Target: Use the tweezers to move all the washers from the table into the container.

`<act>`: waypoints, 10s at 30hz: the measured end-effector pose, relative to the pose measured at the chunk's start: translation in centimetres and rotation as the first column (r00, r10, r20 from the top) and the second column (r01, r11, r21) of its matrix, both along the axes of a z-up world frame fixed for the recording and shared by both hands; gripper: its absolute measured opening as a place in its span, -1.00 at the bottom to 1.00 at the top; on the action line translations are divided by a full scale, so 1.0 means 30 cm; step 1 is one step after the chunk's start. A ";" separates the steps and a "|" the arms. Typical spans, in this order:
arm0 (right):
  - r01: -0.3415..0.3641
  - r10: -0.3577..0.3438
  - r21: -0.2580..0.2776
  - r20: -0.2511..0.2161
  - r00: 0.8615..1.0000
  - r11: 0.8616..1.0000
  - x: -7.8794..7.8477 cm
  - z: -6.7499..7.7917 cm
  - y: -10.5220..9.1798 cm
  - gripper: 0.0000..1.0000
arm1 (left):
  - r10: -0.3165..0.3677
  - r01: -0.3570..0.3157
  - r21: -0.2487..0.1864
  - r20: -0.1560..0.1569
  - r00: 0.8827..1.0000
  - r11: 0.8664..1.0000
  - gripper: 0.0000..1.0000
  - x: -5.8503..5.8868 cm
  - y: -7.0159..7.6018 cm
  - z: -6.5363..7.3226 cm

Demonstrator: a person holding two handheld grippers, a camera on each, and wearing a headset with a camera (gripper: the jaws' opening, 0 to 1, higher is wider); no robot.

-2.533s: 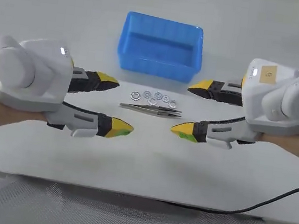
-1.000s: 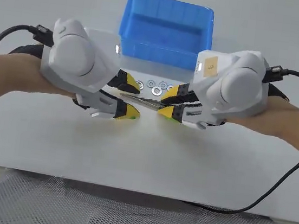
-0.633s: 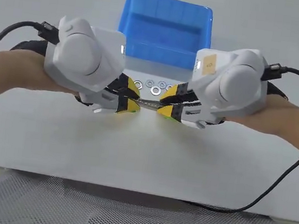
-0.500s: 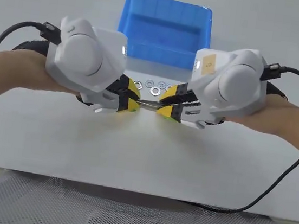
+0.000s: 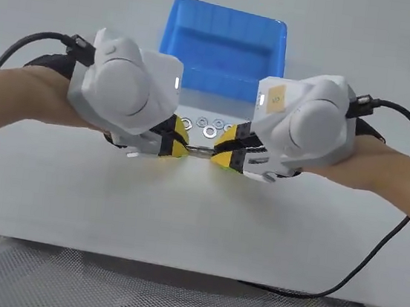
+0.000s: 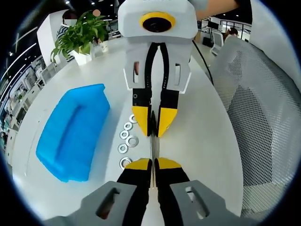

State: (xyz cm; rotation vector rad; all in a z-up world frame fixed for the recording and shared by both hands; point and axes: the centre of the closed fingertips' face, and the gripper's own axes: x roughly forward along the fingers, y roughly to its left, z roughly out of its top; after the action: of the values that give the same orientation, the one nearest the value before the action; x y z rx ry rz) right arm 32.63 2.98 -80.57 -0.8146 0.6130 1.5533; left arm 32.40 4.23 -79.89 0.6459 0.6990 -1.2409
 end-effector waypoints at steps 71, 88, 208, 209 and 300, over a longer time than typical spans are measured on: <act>-0.038 0.024 0.168 0.081 0.996 0.985 -0.038 0.119 -0.066 -0.83 | -0.093 0.124 -0.224 0.148 0.985 0.967 -0.88 -0.049 -0.212 0.286; -0.009 -0.006 0.188 0.079 0.997 0.982 -0.025 0.139 -0.020 -0.70 | -0.042 0.081 -0.257 0.153 0.987 0.963 -0.88 -0.039 -0.150 0.321; 0.033 -0.032 0.238 -0.010 0.999 0.971 0.061 0.086 0.073 -0.80 | 0.032 -0.018 -0.288 0.046 0.998 0.957 -0.83 0.052 -0.086 0.268; 0.033 -0.032 0.238 -0.009 0.999 0.971 0.061 0.086 0.073 -0.80 | 0.034 -0.020 -0.288 0.044 0.998 0.957 -0.82 0.053 -0.086 0.267; 0.096 -0.127 0.314 0.078 0.989 0.945 0.463 0.297 0.098 -0.80 | 0.405 -0.357 -0.394 0.043 0.914 0.847 0.31 0.079 0.215 0.267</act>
State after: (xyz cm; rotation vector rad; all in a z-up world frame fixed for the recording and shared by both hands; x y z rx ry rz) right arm 46.51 5.93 -71.66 -0.6019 0.3263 1.4502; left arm 34.78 10.67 -71.89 0.2402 0.4358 -0.9170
